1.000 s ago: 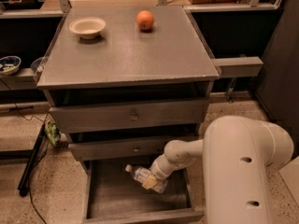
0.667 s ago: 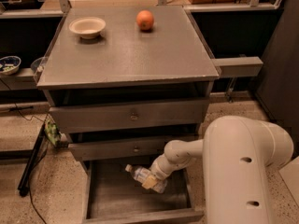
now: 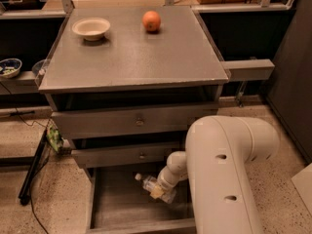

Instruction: Place blue plastic bottle into bottom drawer

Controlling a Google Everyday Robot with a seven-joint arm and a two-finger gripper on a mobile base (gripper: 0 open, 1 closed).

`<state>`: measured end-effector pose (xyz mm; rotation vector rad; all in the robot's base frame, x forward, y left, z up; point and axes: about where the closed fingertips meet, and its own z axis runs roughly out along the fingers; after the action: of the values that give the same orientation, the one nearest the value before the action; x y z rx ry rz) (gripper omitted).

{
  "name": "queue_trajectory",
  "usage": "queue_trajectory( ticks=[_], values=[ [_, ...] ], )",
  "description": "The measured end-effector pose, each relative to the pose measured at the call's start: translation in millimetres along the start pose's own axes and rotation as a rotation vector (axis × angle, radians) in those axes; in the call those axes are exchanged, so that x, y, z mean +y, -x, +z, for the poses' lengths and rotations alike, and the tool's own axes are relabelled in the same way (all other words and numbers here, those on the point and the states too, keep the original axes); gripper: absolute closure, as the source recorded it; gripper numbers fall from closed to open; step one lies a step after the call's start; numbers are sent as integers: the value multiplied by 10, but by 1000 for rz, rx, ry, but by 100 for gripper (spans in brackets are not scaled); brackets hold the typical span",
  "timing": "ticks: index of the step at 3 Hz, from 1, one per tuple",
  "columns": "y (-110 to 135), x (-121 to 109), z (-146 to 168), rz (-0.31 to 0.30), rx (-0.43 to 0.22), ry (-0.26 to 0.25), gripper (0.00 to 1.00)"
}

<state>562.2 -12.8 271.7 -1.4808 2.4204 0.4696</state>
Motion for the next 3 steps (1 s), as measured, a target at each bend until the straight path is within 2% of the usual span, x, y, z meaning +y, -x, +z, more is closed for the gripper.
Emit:
queue_trajectory(
  ticks=[1, 3],
  values=[
    [-16, 22, 47, 9, -5, 13, 100],
    [-196, 5, 268, 75, -9, 27, 100]
  ],
)
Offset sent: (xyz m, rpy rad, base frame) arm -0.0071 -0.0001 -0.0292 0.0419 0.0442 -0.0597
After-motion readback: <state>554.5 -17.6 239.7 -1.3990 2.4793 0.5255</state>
